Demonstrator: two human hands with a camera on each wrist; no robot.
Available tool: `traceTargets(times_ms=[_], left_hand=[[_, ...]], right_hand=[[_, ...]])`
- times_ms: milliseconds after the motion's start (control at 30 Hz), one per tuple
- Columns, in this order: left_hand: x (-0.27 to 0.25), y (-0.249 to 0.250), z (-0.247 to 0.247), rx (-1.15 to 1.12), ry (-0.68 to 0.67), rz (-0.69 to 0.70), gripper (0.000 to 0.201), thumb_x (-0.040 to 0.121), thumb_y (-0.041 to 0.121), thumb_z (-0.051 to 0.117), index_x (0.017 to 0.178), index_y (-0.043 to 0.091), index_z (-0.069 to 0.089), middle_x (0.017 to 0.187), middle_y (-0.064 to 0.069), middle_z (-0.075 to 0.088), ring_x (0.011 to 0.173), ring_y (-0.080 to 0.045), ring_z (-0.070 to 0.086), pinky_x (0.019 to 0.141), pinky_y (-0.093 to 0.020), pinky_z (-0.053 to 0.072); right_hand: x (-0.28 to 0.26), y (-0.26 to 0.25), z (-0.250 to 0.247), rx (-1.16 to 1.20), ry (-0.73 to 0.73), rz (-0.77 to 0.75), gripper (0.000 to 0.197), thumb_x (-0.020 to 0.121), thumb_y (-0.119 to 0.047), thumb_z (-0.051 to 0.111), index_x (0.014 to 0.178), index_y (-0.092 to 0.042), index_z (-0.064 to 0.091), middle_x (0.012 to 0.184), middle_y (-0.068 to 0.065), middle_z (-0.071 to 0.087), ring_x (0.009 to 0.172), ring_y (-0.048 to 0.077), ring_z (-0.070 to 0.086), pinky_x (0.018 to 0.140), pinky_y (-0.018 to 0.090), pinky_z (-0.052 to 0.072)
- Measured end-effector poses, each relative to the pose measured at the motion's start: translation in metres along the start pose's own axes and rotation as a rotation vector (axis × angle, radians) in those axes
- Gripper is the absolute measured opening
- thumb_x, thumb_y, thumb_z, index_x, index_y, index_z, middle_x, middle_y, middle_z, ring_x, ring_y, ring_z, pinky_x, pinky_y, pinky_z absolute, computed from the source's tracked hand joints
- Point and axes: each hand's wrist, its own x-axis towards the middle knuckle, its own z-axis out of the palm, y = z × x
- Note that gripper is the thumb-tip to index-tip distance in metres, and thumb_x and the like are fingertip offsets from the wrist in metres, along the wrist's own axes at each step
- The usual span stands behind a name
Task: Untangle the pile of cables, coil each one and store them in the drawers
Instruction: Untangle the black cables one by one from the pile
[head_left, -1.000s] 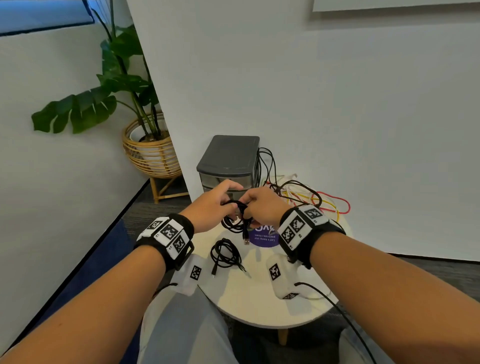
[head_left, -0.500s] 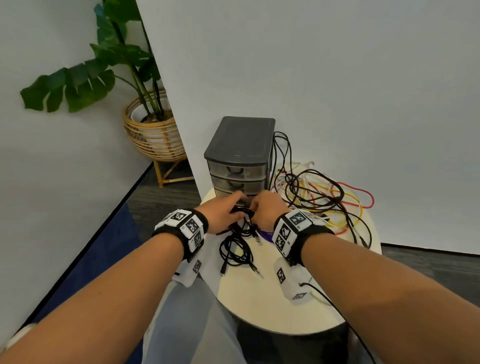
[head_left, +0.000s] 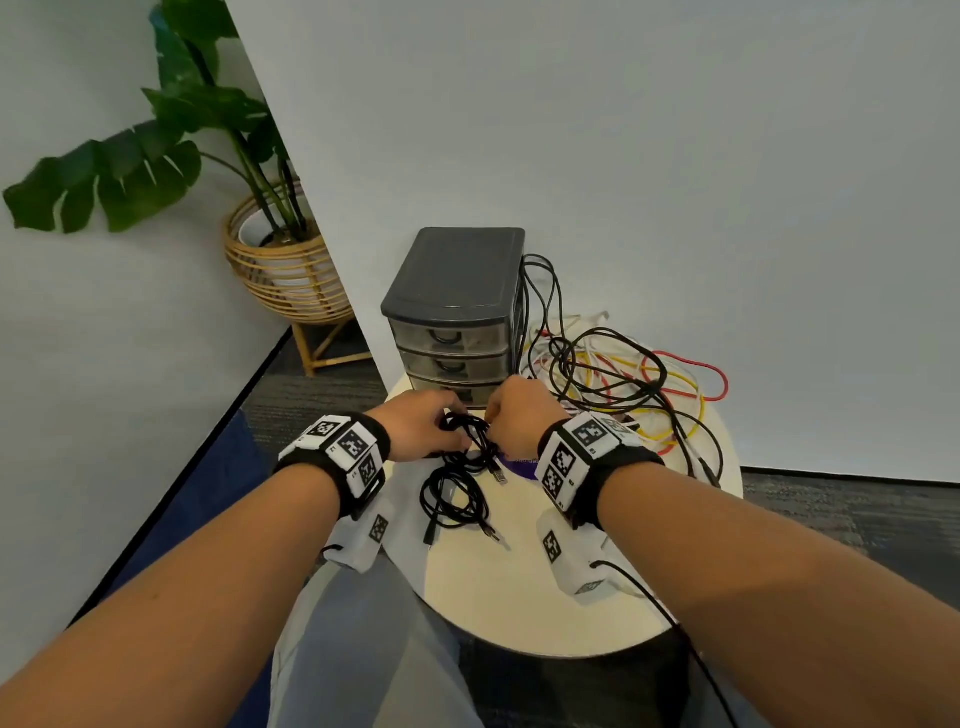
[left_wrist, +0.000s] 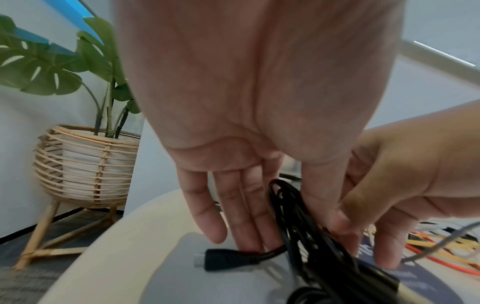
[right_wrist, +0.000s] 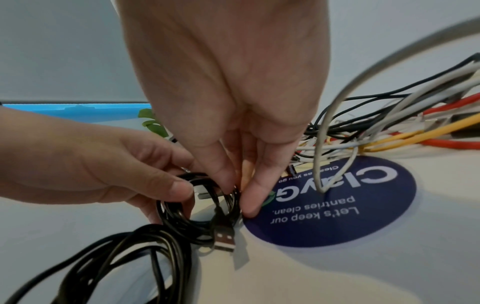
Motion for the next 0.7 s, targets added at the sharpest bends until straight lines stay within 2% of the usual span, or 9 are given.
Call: traceTargets(times_ms=[100,167,267,333,400,433,533,633,700], left_hand=[[-0.005,0.003,-0.005,0.011,0.032,-0.005,0.052,0.096,0.044,0.066,0.14,0.021,0.054,0.123,-0.005,0.064,0.102,-0.016,0.058,0.087,-0.03,0.049],[-0.01,0.008,-0.01,0.031,0.083,0.0,0.049,0.096,0.045,0.066,0.138,0.023,0.056,0.119,-0.003,0.066,0.102,-0.016,0.061,0.088,-0.031,0.051],[-0.018,0.022,-0.017,0.044,0.208,0.044,0.037,0.096,0.043,0.065,0.129,0.026,0.061,0.112,0.003,0.068,0.101,-0.015,0.064,0.09,-0.037,0.056],[-0.021,0.038,-0.021,0.037,0.293,0.092,0.028,0.098,0.04,0.064,0.123,0.026,0.063,0.107,0.007,0.065,0.099,-0.013,0.063,0.089,-0.036,0.056],[-0.019,0.059,-0.02,-0.026,0.304,0.152,0.026,0.099,0.036,0.063,0.123,0.025,0.064,0.107,0.007,0.063,0.097,-0.009,0.061,0.088,-0.032,0.054],[-0.017,0.07,-0.018,-0.056,0.284,0.185,0.027,0.099,0.034,0.063,0.125,0.025,0.064,0.111,0.007,0.062,0.099,-0.009,0.06,0.089,-0.031,0.053],[-0.006,0.101,-0.01,-0.045,0.19,0.258,0.032,0.099,0.037,0.063,0.131,0.029,0.061,0.126,0.004,0.052,0.113,-0.012,0.052,0.097,-0.029,0.043],[0.007,0.123,-0.003,0.028,0.095,0.241,0.038,0.101,0.037,0.06,0.138,0.027,0.058,0.137,-0.002,0.047,0.127,-0.018,0.049,0.108,-0.034,0.039],[0.013,0.129,-0.002,0.073,0.067,0.199,0.044,0.103,0.036,0.057,0.144,0.021,0.054,0.144,-0.005,0.048,0.134,-0.022,0.048,0.112,-0.037,0.038]], right_hand=[[-0.017,0.004,-0.022,0.131,-0.008,-0.034,0.019,0.093,-0.006,0.064,0.109,-0.006,0.075,0.106,0.013,0.073,0.097,0.028,0.071,0.087,0.04,0.061],[-0.031,0.011,-0.044,0.257,0.042,-0.067,0.016,0.092,-0.004,0.066,0.104,-0.009,0.075,0.099,0.01,0.075,0.09,0.024,0.074,0.082,0.039,0.063],[-0.054,0.032,-0.082,0.49,0.179,-0.043,0.011,0.093,-0.004,0.064,0.093,-0.011,0.072,0.087,0.01,0.075,0.073,0.021,0.076,0.062,0.027,0.061],[-0.068,0.052,-0.102,0.476,0.272,-0.025,0.014,0.093,-0.005,0.062,0.088,-0.014,0.072,0.085,0.008,0.074,0.068,0.02,0.073,0.059,0.025,0.056],[-0.078,0.073,-0.112,0.382,0.259,-0.013,0.016,0.092,-0.007,0.061,0.085,-0.016,0.072,0.086,0.004,0.073,0.07,0.018,0.07,0.061,0.027,0.055],[-0.084,0.081,-0.113,0.318,0.2,-0.007,0.015,0.091,-0.009,0.062,0.085,-0.016,0.073,0.085,0.001,0.071,0.072,0.016,0.068,0.061,0.025,0.052],[-0.091,0.099,-0.097,0.201,0.088,0.018,0.005,0.089,-0.018,0.069,0.092,-0.021,0.071,0.089,-0.006,0.066,0.082,0.014,0.063,0.07,0.025,0.049],[-0.088,0.112,-0.077,0.196,0.183,0.036,0.031,0.087,-0.028,0.073,0.117,-0.025,0.064,0.109,-0.002,0.061,0.095,0.017,0.062,0.077,0.027,0.048],[-0.083,0.12,-0.066,0.149,0.228,0.032,0.04,0.087,-0.029,0.072,0.125,-0.025,0.062,0.123,0.002,0.056,0.112,0.022,0.058,0.092,0.032,0.049]])
